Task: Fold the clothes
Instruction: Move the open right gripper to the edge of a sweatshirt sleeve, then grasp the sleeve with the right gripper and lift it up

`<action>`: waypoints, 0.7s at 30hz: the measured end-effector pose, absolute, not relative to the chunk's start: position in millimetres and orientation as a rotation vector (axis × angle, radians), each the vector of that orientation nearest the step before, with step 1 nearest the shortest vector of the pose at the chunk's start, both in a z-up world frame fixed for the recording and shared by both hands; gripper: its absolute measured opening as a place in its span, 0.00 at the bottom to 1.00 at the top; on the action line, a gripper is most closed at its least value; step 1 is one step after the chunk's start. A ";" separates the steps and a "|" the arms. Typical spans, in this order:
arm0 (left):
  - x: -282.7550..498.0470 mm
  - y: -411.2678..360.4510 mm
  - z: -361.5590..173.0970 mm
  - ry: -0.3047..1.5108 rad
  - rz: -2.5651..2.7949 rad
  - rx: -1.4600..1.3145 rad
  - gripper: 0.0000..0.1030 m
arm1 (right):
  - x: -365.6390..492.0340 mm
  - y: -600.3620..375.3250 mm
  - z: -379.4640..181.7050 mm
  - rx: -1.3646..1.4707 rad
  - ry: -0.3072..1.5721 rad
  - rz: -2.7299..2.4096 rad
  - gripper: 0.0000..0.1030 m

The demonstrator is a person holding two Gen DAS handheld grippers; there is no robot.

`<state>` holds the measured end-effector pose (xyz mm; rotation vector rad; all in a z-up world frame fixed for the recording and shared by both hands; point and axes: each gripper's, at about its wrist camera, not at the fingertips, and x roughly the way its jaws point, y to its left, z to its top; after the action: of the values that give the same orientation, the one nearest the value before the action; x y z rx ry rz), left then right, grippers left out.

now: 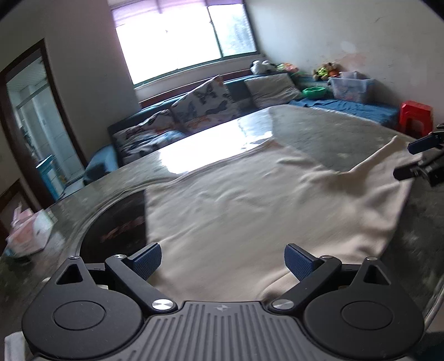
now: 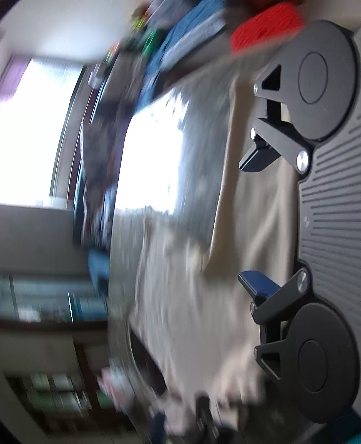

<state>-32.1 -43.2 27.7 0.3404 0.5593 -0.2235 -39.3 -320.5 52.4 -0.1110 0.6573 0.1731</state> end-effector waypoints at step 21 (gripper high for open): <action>-16.0 -104.0 16.1 0.585 -0.322 0.380 0.94 | -17.1 -428.1 24.2 0.171 0.684 -0.177 0.15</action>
<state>-16.0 -104.0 16.1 0.3799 0.5853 -0.3219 -17.1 -428.1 24.2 0.1714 0.6839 -0.1774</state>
